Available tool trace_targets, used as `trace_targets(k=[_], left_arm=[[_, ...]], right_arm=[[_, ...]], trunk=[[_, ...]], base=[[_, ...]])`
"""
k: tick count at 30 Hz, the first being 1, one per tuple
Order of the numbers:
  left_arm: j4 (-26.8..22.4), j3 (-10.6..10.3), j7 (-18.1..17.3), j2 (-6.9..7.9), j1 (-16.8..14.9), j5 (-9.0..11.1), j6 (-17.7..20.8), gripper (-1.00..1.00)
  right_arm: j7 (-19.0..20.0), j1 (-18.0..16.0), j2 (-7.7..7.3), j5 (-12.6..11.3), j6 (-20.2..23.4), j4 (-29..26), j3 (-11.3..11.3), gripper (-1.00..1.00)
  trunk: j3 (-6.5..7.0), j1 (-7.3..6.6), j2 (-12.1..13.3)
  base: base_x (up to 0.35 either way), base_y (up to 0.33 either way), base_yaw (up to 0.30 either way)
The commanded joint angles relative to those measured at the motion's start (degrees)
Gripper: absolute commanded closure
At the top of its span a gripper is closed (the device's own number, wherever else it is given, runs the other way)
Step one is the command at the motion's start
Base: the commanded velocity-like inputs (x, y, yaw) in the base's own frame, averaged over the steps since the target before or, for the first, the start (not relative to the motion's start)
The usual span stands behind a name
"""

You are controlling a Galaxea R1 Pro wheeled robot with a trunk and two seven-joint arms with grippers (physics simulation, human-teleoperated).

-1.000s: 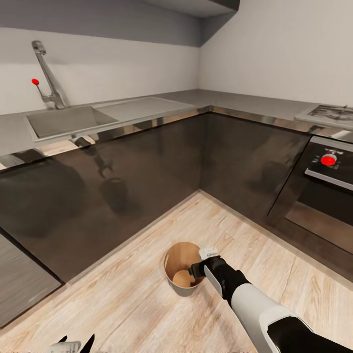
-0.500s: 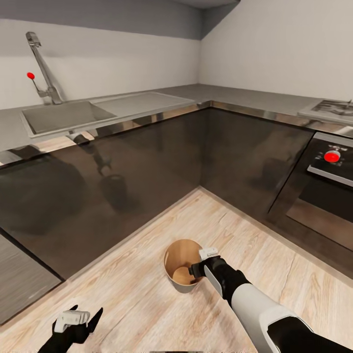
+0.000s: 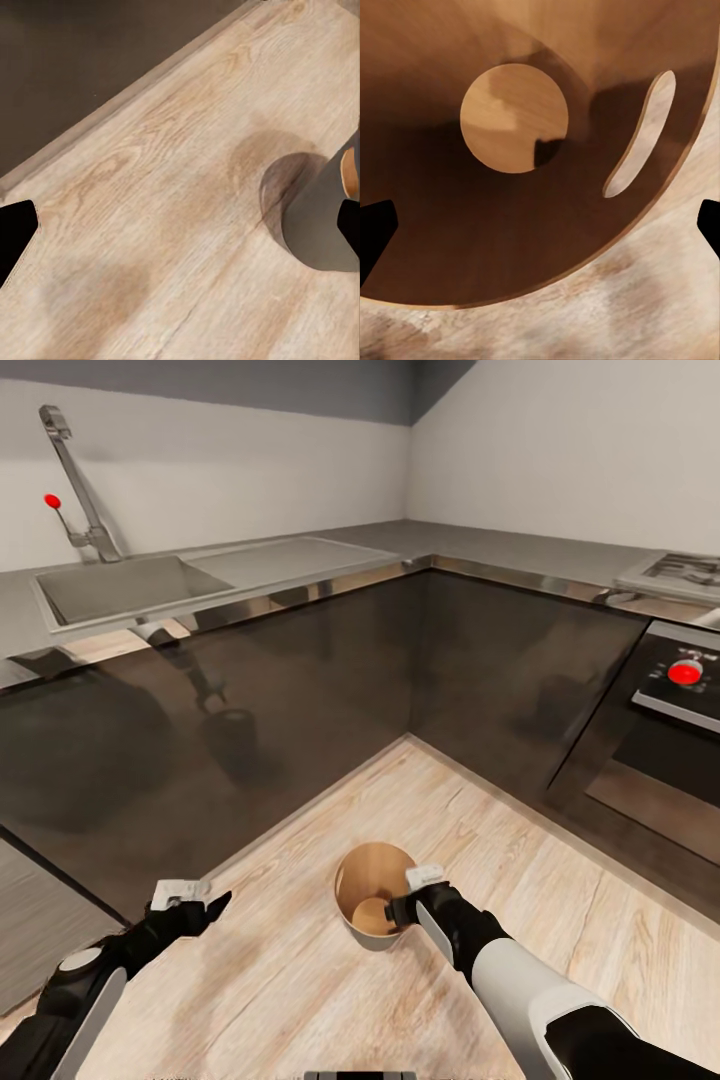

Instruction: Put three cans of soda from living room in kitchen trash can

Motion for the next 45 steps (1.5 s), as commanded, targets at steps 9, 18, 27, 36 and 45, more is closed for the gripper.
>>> trace_targets(k=[9, 18, 27, 36, 45], left_arm=[[-0.14, -0.42, 5.24, -0.39, -3.16, 0.04, 7.16, -1.00], [-0.08, -0.65, 5.83, -0.66, -3.27, 0.01, 7.35, -1.00], [-0.02, -0.76, 6.52, -0.70, -3.25, -0.02, 7.24, -1.00], [-0.01, -0.79, 6.63, -0.70, -3.29, 0.01, 7.12, -1.00], [-0.06, -0.79, 6.63, -0.70, -3.27, 0.04, 7.10, -1.00]], right_arm=[[-0.03, 0.00, -0.04, 0.03, 0.00, -0.03, 0.00, -1.00], [-0.10, 0.04, -0.51, 0.22, 0.05, -0.47, -0.11, -1.00], [-0.09, 0.08, -0.88, 0.24, 0.43, -1.88, -0.41, -1.00], [-0.29, 0.09, -1.00, 0.26, 0.21, -2.12, -0.51, -1.00], [-0.33, 0.09, -1.51, 0.26, -0.13, -2.19, -0.89, -1.00]], trunk=[[-0.81, 0.00, 0.00], [-1.62, 0.00, 0.00], [-2.43, 0.00, 0.00], [-3.24, 0.00, 0.00], [-4.05, 0.00, 0.00]], base=[[0.000, 0.000, 0.000], [0.000, 0.000, 0.000], [0.000, 0.000, 0.000], [0.000, 0.000, 0.000], [0.000, 0.000, 0.000]])
